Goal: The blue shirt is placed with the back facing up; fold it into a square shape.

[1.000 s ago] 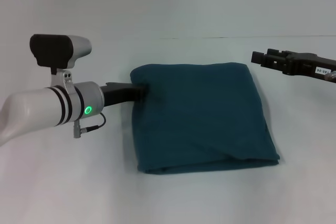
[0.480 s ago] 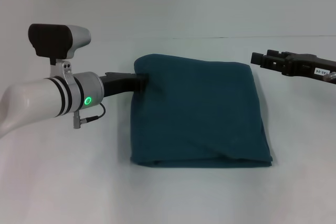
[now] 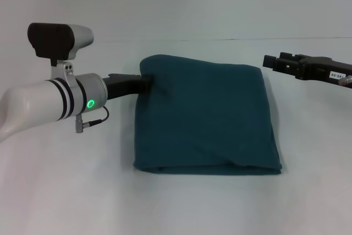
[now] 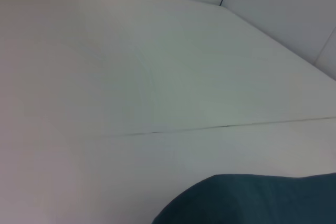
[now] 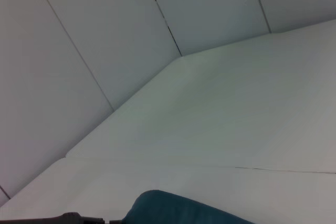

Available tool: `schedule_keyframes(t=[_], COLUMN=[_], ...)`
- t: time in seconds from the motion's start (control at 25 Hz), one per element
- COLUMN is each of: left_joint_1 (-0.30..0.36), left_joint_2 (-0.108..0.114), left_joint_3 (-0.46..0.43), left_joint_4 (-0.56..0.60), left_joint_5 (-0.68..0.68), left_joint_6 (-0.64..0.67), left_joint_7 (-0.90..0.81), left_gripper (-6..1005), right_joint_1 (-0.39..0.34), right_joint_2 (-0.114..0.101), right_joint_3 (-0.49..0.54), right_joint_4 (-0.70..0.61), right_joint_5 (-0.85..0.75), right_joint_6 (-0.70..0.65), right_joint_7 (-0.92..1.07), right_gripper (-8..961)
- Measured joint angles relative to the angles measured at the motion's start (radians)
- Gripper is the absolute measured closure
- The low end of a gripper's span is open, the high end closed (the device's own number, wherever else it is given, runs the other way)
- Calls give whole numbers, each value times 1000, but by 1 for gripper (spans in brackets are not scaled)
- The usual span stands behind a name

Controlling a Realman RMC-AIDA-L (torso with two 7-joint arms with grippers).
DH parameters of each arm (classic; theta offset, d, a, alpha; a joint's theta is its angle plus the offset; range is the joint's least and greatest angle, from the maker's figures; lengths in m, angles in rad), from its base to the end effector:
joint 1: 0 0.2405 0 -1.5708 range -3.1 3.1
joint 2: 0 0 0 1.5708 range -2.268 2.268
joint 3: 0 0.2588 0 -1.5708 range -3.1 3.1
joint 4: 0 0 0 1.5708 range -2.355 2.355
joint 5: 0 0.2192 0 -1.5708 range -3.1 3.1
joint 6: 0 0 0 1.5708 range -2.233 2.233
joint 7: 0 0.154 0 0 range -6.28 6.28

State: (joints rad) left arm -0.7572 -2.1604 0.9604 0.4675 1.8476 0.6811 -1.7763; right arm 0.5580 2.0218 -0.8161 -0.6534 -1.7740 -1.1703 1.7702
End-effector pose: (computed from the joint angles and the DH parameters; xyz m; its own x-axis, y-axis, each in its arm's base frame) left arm -0.2359 0.4420 -0.0803 0.5927 0.5873 0.5512 0.8045 -0.4642 -0.3704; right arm 0.2729 0.4088 0.0231 0.5367 -0.5241 -0.6613 -0.8029 -0.5581 -0.2093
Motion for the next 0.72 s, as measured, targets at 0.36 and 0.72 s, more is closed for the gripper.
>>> schedule_keyframes(t=[0.36, 0.72], left_joint_1=[70, 217], left_joint_2=[-6, -10], left_joint_3=[-32, -143], left_joint_4=[108, 300], left_joint_5=[-10, -57], left_joint_6=[19, 444], left_joint_7=[-15, -22], left_gripper=[828, 467], right_joint_1=[0, -23], right_joint_2=[-1, -4], right_joint_3=[-2, 128], right_joint_4=[2, 6], right_joint_5=[2, 8], right_joint_6=[-3, -161], right_joint_7=[0, -93], right_gripper=[280, 247])
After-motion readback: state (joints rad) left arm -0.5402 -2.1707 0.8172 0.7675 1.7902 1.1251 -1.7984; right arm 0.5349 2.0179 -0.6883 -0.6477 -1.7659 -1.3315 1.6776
